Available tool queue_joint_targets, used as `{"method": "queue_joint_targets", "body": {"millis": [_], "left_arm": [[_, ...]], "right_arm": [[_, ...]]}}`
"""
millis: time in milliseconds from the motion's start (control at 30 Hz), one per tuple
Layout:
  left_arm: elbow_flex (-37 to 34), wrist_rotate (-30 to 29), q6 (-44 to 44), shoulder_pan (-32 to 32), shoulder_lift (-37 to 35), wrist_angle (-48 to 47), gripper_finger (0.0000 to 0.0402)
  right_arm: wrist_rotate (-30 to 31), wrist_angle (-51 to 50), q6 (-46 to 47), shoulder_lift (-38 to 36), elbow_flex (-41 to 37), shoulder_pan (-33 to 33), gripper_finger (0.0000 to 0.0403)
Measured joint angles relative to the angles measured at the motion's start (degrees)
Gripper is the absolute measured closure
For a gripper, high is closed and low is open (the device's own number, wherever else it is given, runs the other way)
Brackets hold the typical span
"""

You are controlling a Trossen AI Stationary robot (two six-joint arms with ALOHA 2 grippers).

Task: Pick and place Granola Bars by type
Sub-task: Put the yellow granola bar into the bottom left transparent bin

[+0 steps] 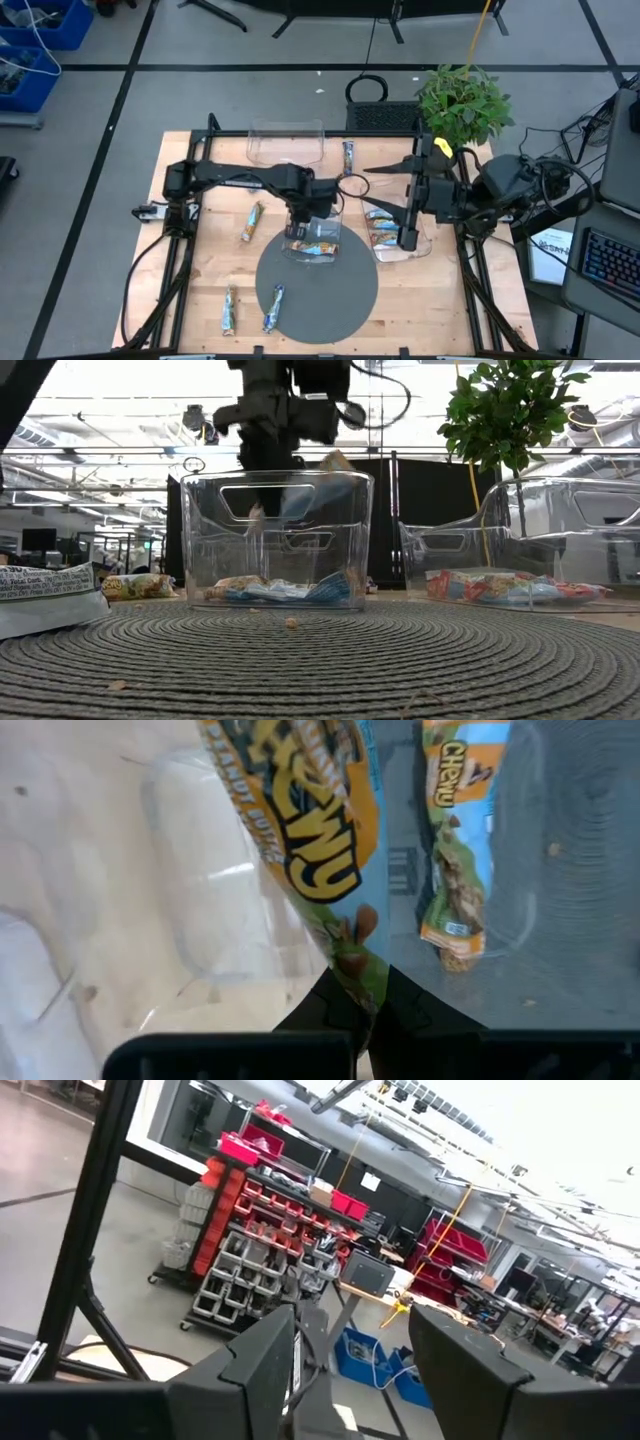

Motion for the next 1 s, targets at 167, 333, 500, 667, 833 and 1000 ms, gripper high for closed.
{"method": "queue_joint_targets", "body": {"millis": [167,333,500,667,833,1000], "left_arm": [[0.0,1.07,0.2,-0.25,3.25,0.04,0.0398],[-0.02,1.61,0.21,-0.87,5.33,0.0,0.0398],[-2.36,2.11,0.11,-1.22,6.31,0.97,0.0398],[-6.4,2.22,0.06,-1.33,6.22,2.48,0.0398],[-9.37,3.03,-0.42,-1.42,6.2,4.57,0.0398],[-10.43,3.05,-1.08,-1.6,6.16,5.41,0.0398]], "right_arm": [[0.0,0.0,-0.19,0.0,0.0,0.27,0.0209],[0.01,0.0,-0.17,0.01,-0.02,0.29,0.0208],[-0.04,0.0,-0.18,0.02,-0.02,0.31,0.021],[-0.11,0.0,-0.18,0.02,-0.02,0.31,0.021],[-0.2,-0.02,-0.36,0.02,-0.03,0.31,0.021],[-0.2,-0.02,-0.36,0.02,-0.04,0.31,0.021]]}}
